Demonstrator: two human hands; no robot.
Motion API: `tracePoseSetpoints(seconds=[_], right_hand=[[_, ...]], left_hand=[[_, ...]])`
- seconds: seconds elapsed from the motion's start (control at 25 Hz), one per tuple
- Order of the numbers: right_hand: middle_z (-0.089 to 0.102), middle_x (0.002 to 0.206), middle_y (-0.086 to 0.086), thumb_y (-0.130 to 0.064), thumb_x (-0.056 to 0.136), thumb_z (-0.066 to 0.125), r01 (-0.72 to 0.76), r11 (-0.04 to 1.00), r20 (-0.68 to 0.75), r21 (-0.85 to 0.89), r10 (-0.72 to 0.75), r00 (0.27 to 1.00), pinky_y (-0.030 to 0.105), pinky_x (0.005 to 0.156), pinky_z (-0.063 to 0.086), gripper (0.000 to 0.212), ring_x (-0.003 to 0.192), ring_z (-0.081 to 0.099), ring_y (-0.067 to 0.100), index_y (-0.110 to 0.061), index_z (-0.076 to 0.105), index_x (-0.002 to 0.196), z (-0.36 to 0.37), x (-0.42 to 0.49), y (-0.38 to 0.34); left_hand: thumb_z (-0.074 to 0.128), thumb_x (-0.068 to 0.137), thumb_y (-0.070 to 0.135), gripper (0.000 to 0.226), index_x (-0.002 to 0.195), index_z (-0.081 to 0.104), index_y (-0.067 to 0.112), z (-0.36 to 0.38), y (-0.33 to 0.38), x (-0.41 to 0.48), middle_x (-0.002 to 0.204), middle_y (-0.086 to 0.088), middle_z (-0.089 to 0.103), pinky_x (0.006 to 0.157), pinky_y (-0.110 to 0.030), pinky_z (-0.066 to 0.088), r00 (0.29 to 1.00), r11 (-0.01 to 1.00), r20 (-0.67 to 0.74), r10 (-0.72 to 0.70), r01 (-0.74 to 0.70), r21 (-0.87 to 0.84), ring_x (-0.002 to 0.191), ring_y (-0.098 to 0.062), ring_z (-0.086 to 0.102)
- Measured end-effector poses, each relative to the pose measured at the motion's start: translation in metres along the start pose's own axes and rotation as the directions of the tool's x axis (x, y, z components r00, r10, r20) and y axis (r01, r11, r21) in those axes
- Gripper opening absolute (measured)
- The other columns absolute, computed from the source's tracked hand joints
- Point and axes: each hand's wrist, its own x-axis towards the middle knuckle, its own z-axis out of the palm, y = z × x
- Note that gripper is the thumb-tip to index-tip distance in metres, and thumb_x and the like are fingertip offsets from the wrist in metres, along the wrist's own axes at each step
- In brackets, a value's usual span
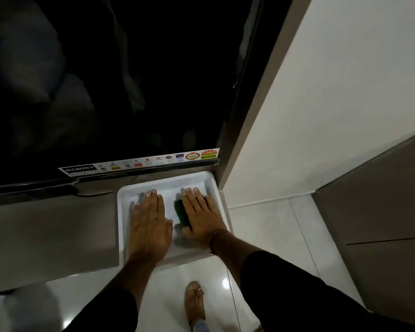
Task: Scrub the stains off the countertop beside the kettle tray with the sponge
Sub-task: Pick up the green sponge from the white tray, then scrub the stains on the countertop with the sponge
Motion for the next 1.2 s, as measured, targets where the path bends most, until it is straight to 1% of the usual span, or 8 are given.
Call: tracePoseSetpoints(seconds=[0.16,0.44,0.64,0.72,0.8,0.92,1.04,1.2], right_hand=[[-0.011,0.175,0.008,-0.040,0.104,0.050,0.024,0.990,0.054,-0.142,-0.017,0.998,0.055,0.129,-0.003,0.088,0.160,-0.015,0.029,-0.015,-0.007,0.165,0.014,0.004,0.004],[-0.004,0.175,0.013,-0.029,0.110,0.046,0.010,0.985,-0.016,-0.172,-0.013,1.000,0.048,0.129,-0.002,0.076,0.161,-0.008,0.033,-0.010,-0.002,0.165,0.021,-0.001,-0.001],[0.012,0.174,0.017,-0.020,0.106,0.055,0.062,0.990,-0.195,-0.127,-0.086,0.977,0.049,0.127,0.001,0.073,0.160,0.006,0.036,-0.007,0.012,0.164,-0.016,-0.031,-0.009],[0.025,0.171,0.018,-0.015,0.102,0.059,0.054,0.990,-0.294,-0.127,-0.090,0.952,0.049,0.125,0.008,0.072,0.158,0.017,0.038,-0.005,0.023,0.162,-0.033,-0.052,-0.005],[0.033,0.167,0.020,-0.007,0.098,0.051,-0.011,0.990,-0.383,-0.139,-0.043,0.923,0.050,0.125,0.015,0.067,0.156,0.025,0.040,-0.003,0.028,0.160,-0.053,-0.081,0.017],[0.029,0.169,0.019,0.001,0.092,0.033,-0.188,0.975,-0.481,-0.114,0.112,0.869,0.051,0.127,0.015,0.070,0.157,0.021,0.040,-0.002,0.025,0.161,-0.083,-0.134,0.077],[0.026,0.170,0.017,0.005,0.092,0.049,-0.376,0.925,-0.553,-0.050,0.288,0.782,0.050,0.126,0.008,0.075,0.158,0.018,0.038,-0.003,0.022,0.162,-0.106,-0.200,0.146],[0.018,0.173,0.015,0.003,0.097,0.046,-0.570,0.819,-0.606,0.063,0.485,0.631,0.047,0.127,0.000,0.074,0.160,0.011,0.036,-0.007,0.016,0.164,-0.141,-0.301,0.253]], left_hand=[[0.033,0.111,0.036,0.070,0.164,0.005,0.000,0.010,-0.003,0.002,0.174,-0.027,-0.004,0.131,-0.060,0.009,1.000,0.992,-0.028,0.005,-0.008,-0.129,0.162,-0.040,-0.008],[0.015,0.104,0.043,0.074,0.163,0.005,0.000,0.006,0.002,-0.004,0.173,-0.027,-0.003,0.132,-0.060,0.006,0.998,0.995,-0.024,0.051,-0.053,-0.079,0.161,-0.041,-0.008],[0.032,0.109,0.049,0.080,0.164,-0.003,0.003,-0.029,0.015,-0.009,0.173,-0.022,-0.011,0.133,-0.057,0.003,0.997,0.998,-0.023,0.069,-0.068,0.011,0.161,-0.037,-0.013],[0.022,0.109,0.052,0.078,0.164,-0.005,0.004,-0.046,0.031,-0.008,0.173,-0.021,-0.012,0.133,-0.057,0.005,0.994,0.994,-0.038,0.102,-0.100,0.040,0.161,-0.036,-0.012],[-0.007,0.102,0.057,0.082,0.163,-0.001,0.003,-0.064,0.062,-0.005,0.173,-0.023,-0.005,0.133,-0.057,0.008,0.979,0.982,-0.077,0.187,-0.183,0.054,0.161,-0.039,-0.003],[-0.032,0.091,0.053,0.099,0.162,0.012,0.000,-0.085,0.131,0.003,0.172,-0.026,0.011,0.131,-0.059,0.018,0.921,0.931,-0.134,0.365,-0.358,0.073,0.160,-0.043,0.012],[-0.024,0.098,0.051,0.097,0.159,0.028,-0.003,-0.098,0.220,0.007,0.169,-0.027,0.027,0.127,-0.060,0.029,0.840,0.853,-0.155,0.520,-0.521,0.041,0.157,-0.043,0.027],[-0.019,0.099,0.055,0.096,0.158,0.031,-0.002,-0.097,0.365,0.005,0.168,-0.025,0.030,0.127,-0.050,0.001,0.676,0.695,-0.182,0.714,-0.716,0.066,0.156,-0.042,0.029]])
